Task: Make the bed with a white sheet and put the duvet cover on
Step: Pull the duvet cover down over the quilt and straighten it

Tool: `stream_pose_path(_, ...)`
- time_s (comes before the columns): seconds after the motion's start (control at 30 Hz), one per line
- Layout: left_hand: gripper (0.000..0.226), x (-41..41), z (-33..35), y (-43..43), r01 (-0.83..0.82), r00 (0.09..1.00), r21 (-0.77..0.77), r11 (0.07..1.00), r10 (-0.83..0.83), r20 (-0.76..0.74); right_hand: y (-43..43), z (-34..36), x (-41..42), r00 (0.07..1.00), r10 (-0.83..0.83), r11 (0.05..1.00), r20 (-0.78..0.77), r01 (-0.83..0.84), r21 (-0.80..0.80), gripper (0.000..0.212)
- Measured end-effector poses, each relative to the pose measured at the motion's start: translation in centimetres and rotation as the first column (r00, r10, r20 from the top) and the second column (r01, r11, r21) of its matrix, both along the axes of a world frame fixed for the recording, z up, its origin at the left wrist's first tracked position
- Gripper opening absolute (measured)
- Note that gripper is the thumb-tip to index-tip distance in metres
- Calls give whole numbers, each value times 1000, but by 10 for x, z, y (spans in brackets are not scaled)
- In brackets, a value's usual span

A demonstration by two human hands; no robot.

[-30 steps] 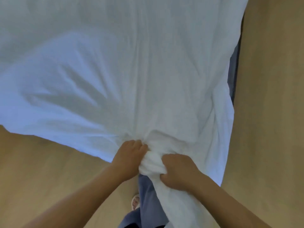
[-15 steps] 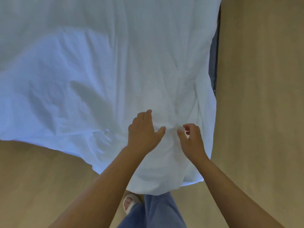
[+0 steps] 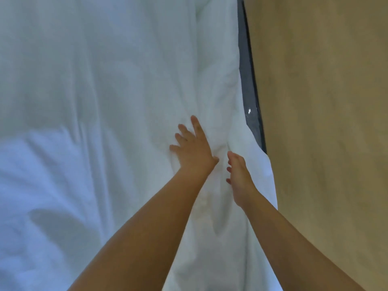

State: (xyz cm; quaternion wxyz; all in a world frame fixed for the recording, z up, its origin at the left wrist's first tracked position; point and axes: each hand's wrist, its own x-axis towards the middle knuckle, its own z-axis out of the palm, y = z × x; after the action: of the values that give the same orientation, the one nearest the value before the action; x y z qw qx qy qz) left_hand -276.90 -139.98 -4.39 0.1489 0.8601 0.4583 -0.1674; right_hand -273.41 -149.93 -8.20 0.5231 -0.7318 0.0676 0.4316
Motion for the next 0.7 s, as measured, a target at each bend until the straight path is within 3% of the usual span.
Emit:
stream_pose_path(0.2, 77, -9, -2, 57, 162, 972, 1, 987, -160, 171, 58, -4, 35, 984, -90, 991, -157, 104, 84, 76)
stream_pose_path(0.37, 68, -49, 29, 108, 179, 944, 54, 982, -187, 270, 132, 24, 46, 951, -133, 935, -280, 215, 283, 91)
stream_pose_path(0.5, 70, -89, 61, 154, 137, 924, 118, 984, -170, 342, 221, 60, 11, 983, -94, 871, -158, 158, 464, 82)
stream_pose_path(0.7, 72, -201, 124, 288, 46, 904, 229, 972, -138, 404, 362, 124, -101, 989, -46, 830, 138, -39, 556, 83)
